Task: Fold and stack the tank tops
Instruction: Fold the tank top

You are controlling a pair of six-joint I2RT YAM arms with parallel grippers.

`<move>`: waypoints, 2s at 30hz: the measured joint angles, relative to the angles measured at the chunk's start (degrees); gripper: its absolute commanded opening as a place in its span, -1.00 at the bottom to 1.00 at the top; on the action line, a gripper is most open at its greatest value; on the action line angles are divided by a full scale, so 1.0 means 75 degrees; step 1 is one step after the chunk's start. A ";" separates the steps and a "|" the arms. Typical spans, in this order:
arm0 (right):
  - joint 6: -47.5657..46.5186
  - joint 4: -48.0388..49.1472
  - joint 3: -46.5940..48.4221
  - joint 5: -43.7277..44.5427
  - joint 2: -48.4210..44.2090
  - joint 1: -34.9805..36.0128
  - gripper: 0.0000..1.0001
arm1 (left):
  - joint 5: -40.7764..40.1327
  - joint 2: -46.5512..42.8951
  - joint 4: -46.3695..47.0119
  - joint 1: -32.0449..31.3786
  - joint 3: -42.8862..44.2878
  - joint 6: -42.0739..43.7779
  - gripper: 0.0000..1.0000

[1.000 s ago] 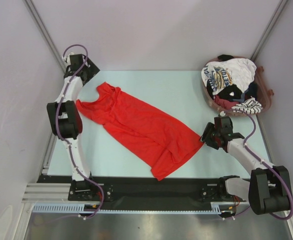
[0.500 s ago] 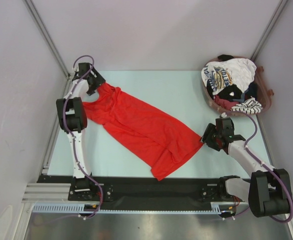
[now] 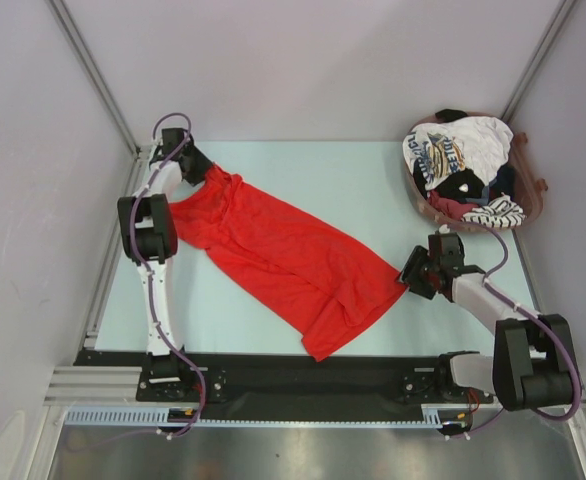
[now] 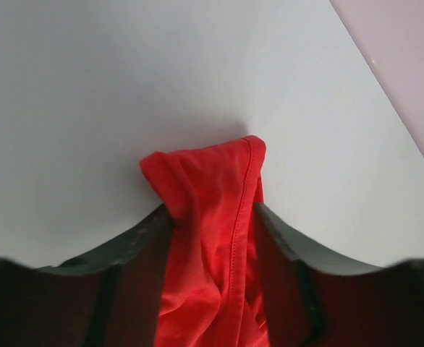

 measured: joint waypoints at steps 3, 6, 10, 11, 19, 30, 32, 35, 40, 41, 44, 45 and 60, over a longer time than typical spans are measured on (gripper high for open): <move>0.0149 0.0344 0.0076 -0.0114 0.0265 0.0000 0.01 | 0.0178 0.0085 0.0131 0.0000 0.0000 -0.0146 -0.31; 0.0297 0.0571 0.0087 -0.0099 0.0431 0.0000 -0.28 | 0.0382 0.0227 0.0303 0.0000 0.0000 -0.0312 -0.64; 0.0411 0.0629 0.0172 0.0009 0.0697 0.0000 -0.87 | 0.0583 0.0373 0.0580 0.0000 0.0000 -0.0510 -0.99; 0.0440 0.0612 0.0227 0.0012 0.0790 -0.0006 -1.00 | 0.0592 0.0379 0.0609 0.0000 0.0000 -0.0527 -0.99; 0.0417 0.0347 0.0720 0.0326 0.1186 -0.0105 -1.00 | 0.0734 0.0373 0.1387 0.0166 -0.0370 -0.0938 -0.99; 0.0417 0.0058 0.1836 0.1099 0.1763 -0.0481 -1.00 | 0.0568 0.0347 0.2273 0.0656 -0.0737 -0.1393 -0.99; 0.0431 0.0058 0.1953 0.1192 0.1877 -0.0638 -1.00 | 0.0571 0.0364 0.2311 0.0697 -0.0679 -0.1492 -0.99; 0.0484 0.0029 0.1955 0.1297 0.1888 -0.0836 -1.00 | 0.0592 0.0679 0.2238 0.0708 0.0128 -0.1515 -1.00; 0.0565 0.0044 0.1944 0.1390 0.1915 -0.1046 -0.87 | 0.0769 0.1137 0.2495 0.0664 0.1239 -0.1693 -0.72; 0.0577 0.0041 0.1944 0.1390 0.1923 -0.1055 -0.82 | 0.0793 0.1177 0.2541 0.0644 0.1291 -0.1734 -0.61; 0.0606 0.0029 0.1944 0.1416 0.1955 -0.1070 -0.35 | 0.0842 0.1253 0.2646 0.0586 0.1311 -0.1865 0.07; 0.0565 0.0020 0.1944 0.1448 0.1955 -0.1075 -0.35 | 0.0863 0.1271 0.2640 0.0574 0.1306 -0.1912 0.18; 0.0128 -0.0262 0.1699 0.1489 0.0895 -0.1040 -0.23 | 0.0711 0.0449 0.2498 0.0597 -0.0207 -0.1632 0.70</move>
